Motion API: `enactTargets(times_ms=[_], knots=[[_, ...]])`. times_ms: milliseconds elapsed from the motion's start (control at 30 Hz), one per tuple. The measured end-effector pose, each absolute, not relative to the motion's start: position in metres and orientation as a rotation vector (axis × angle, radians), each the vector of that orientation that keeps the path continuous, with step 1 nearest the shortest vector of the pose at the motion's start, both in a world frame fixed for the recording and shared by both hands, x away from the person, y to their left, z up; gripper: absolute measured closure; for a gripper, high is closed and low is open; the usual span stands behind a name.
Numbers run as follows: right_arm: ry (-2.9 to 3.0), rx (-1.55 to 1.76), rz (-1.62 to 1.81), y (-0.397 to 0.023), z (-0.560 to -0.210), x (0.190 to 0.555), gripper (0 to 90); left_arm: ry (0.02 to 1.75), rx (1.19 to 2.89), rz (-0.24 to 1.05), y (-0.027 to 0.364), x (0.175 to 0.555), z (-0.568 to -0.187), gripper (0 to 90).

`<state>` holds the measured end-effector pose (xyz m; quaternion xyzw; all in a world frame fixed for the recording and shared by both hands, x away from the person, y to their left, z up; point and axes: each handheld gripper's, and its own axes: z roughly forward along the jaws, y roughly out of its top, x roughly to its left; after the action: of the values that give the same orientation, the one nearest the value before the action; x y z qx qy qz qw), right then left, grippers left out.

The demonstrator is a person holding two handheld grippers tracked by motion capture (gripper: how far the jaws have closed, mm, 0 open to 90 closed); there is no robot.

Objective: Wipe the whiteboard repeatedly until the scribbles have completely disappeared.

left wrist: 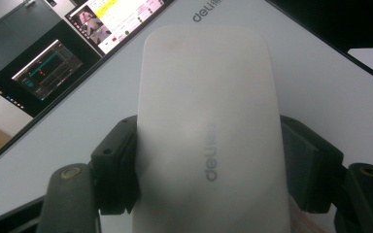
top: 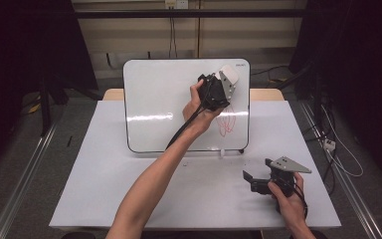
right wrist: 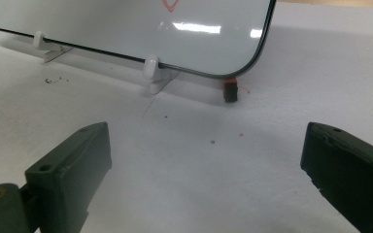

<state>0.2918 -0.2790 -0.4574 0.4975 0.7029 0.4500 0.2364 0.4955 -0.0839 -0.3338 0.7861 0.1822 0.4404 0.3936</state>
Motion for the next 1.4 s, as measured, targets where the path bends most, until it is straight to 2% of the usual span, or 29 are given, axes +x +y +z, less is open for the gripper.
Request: enactTargets(times_ms=[1167, 1400], knots=[[1.937, 1.353, 1.224, -0.276, -0.457, 0.292, 4.2, 0.406, 2.033, 1.113, -0.081, 0.462, -0.371, 31.2], [1.938, 1.355, 1.225, -0.277, -0.457, 0.292, 4.2, 0.413, 2.061, 1.091, -0.082, 0.464, -0.366, 31.1]])
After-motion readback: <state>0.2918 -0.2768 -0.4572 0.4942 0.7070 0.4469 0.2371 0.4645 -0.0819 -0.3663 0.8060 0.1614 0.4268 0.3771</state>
